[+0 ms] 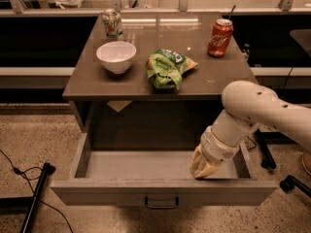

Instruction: Open top drawer

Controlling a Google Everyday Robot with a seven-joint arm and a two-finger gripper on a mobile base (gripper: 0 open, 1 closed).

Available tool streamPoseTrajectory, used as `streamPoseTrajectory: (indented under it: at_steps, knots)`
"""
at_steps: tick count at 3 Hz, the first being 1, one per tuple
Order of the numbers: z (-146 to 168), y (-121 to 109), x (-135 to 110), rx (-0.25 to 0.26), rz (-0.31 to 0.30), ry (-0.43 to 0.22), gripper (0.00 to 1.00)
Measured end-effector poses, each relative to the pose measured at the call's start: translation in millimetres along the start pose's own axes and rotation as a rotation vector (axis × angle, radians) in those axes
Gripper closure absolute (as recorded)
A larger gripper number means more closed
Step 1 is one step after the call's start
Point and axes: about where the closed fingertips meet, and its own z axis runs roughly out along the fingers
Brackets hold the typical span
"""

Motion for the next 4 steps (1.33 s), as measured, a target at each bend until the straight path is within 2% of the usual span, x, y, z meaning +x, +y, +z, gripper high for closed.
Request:
streamPoseTrajectory:
  at_steps: [2,3,4]
  knots:
    - [-8,28,0,-0.053,0.025,-0.003,1.00]
    - [-20,32,-5,-0.037,0.020,-0.009,1.00]
    - [-45,20,-16,0.037,-0.016,0.002,1.00]
